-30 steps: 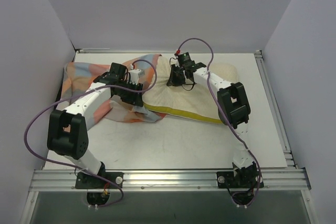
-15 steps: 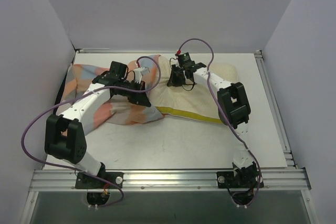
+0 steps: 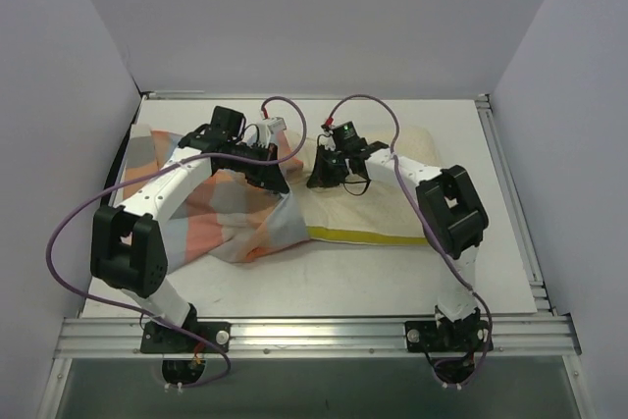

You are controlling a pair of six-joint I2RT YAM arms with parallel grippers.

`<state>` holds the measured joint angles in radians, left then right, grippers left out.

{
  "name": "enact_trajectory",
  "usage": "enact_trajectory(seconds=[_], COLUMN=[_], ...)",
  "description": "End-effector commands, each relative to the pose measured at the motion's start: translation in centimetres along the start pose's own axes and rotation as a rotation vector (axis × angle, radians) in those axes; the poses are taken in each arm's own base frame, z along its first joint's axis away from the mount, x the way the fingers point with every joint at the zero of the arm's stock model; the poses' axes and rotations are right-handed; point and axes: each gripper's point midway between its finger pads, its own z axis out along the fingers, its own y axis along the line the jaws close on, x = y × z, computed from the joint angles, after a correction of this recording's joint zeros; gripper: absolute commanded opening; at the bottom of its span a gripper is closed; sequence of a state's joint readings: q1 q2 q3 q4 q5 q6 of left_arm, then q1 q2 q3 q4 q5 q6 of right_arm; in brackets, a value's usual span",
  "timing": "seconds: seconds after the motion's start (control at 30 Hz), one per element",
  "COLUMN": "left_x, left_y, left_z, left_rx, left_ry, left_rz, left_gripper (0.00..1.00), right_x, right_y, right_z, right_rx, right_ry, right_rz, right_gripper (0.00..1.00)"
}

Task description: Put the pillow into the pillowcase

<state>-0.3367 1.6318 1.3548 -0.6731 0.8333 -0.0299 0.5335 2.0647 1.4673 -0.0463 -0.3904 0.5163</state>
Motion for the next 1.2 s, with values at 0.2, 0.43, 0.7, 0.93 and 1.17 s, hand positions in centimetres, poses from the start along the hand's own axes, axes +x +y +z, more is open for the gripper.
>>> enact_trajectory(seconds=[0.2, 0.43, 0.7, 0.93, 1.17], left_x=[1.7, -4.3, -9.2, -10.8, -9.6], left_y=[0.4, 4.4, 10.2, 13.0, 15.6], left_z=[-3.9, -9.4, -4.7, -0.1, 3.0], left_rx=[-0.050, -0.360, -0.440, -0.496, -0.489], left_ry=[-0.086, -0.209, -0.140, -0.082, -0.023], left_rz=[-0.013, 0.135, 0.118, 0.116, 0.068], left_gripper=[0.43, 0.80, 0.74, 0.73, 0.63], right_x=[12.4, 9.2, -2.3, -1.3, 1.1], right_y=[3.1, 5.0, -0.8, -9.5, -11.1], right_z=[-5.4, -9.9, -14.6, -14.0, -11.7], right_rx=[-0.171, -0.283, -0.125, 0.135, 0.081], right_ry=[0.306, 0.283, 0.012, 0.157, 0.293], right_rz=[0.092, -0.015, -0.109, -0.155, -0.147], right_gripper=[0.00, 0.52, 0.74, 0.98, 0.99])
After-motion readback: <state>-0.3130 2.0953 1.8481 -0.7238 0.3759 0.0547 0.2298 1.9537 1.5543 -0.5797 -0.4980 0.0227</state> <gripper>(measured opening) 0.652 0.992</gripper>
